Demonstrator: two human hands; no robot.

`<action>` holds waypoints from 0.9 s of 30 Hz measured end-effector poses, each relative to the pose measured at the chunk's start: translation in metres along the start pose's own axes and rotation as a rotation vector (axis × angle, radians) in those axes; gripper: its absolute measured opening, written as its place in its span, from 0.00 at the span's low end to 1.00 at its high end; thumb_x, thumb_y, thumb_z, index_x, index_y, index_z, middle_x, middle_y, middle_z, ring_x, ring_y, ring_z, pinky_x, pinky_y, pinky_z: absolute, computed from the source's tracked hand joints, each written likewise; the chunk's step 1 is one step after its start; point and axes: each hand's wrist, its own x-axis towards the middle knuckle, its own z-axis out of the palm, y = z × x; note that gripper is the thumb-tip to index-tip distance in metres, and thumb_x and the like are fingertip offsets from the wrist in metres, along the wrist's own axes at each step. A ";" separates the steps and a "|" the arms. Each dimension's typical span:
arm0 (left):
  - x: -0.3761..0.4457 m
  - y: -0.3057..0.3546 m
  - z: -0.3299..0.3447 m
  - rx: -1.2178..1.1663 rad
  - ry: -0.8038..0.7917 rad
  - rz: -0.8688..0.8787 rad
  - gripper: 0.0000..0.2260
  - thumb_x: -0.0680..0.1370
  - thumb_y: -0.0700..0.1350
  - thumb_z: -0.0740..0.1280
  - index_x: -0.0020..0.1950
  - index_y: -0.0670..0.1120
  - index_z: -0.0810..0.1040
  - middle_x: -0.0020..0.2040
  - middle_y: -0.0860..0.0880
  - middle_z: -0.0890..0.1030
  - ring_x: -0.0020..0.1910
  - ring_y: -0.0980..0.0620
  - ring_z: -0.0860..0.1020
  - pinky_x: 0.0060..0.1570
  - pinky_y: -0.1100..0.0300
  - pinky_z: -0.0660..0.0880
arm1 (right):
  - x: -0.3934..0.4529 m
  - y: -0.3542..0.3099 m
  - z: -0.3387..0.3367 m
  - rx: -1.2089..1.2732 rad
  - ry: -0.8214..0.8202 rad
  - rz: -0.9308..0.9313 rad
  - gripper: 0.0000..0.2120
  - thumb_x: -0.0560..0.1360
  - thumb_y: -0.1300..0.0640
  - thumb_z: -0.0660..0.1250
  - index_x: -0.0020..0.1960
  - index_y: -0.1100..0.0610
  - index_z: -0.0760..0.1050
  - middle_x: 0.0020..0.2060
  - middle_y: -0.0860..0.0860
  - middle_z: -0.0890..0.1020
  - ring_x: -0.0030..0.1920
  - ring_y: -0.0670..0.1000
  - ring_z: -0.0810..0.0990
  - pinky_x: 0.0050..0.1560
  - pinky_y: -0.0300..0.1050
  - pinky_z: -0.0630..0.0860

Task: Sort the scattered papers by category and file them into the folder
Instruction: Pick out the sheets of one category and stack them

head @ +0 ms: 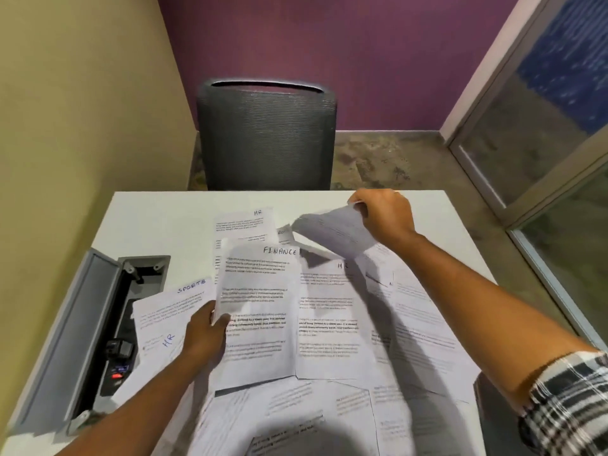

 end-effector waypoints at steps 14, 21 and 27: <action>-0.076 0.066 -0.046 0.096 0.418 0.141 0.10 0.82 0.38 0.60 0.61 0.40 0.76 0.46 0.41 0.79 0.44 0.40 0.77 0.40 0.53 0.68 | -0.088 -0.015 -0.120 0.296 -0.073 -0.091 0.05 0.78 0.55 0.68 0.47 0.46 0.81 0.46 0.45 0.85 0.45 0.50 0.82 0.44 0.52 0.83; -0.105 0.073 -0.078 0.106 0.566 0.146 0.11 0.82 0.38 0.59 0.62 0.39 0.75 0.53 0.33 0.80 0.48 0.33 0.78 0.41 0.50 0.70 | -0.116 -0.014 -0.143 0.347 -0.141 -0.115 0.06 0.75 0.50 0.75 0.49 0.49 0.83 0.46 0.47 0.86 0.44 0.48 0.82 0.44 0.48 0.82; -0.145 0.104 -0.054 -0.012 0.315 0.356 0.09 0.81 0.37 0.63 0.60 0.40 0.77 0.53 0.44 0.80 0.52 0.42 0.78 0.47 0.54 0.71 | -0.134 -0.041 -0.138 0.492 -0.318 -0.137 0.14 0.69 0.51 0.81 0.50 0.50 0.80 0.49 0.47 0.85 0.48 0.49 0.83 0.52 0.54 0.82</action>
